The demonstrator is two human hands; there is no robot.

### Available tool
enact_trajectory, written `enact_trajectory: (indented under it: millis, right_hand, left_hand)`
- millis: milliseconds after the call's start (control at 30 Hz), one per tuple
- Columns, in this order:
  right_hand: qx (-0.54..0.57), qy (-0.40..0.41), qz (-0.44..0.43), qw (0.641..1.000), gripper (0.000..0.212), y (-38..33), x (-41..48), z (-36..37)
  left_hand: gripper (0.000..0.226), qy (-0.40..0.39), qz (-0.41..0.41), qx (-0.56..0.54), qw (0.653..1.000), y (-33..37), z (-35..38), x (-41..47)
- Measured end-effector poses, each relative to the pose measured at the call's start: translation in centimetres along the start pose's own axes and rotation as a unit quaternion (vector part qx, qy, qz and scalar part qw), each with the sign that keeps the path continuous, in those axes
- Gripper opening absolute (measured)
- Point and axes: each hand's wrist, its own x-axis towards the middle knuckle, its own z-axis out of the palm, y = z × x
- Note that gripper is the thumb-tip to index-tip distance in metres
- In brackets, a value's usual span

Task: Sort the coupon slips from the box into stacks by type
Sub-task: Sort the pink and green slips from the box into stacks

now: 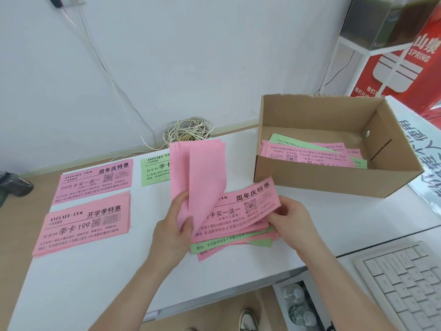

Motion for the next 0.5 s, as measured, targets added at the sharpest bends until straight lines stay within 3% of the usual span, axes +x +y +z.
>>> enact_trajectory:
  millis: [167,300,367,433,500]
  right_hand:
    - [-0.092,0.024,-0.013,0.995,0.023,0.7,0.5,0.3]
    - [-0.174,0.129,-0.076,0.973,0.02,0.4,0.2,-0.3]
    - [-0.09,0.122,-0.071,0.986,0.027,-0.1,-0.2,-1.0]
    - [0.056,0.053,0.002,0.997,0.035,-0.7,-0.6,-1.3]
    - [0.053,0.03,0.025,0.998,0.03,-0.4,-0.3,-1.4]
  left_hand:
    - [0.066,0.058,-0.022,-0.029,0.998,1.1,-0.8,-0.5]
    - [0.082,0.072,0.099,0.111,0.986,1.8,-3.1,-1.5]
    - [0.098,0.025,0.153,0.192,0.969,1.9,-4.1,-2.2]
    - [0.123,-0.004,0.187,0.263,0.946,1.5,-4.1,-2.9]
    - [0.14,-0.048,0.192,0.308,0.931,1.2,-3.6,-3.9]
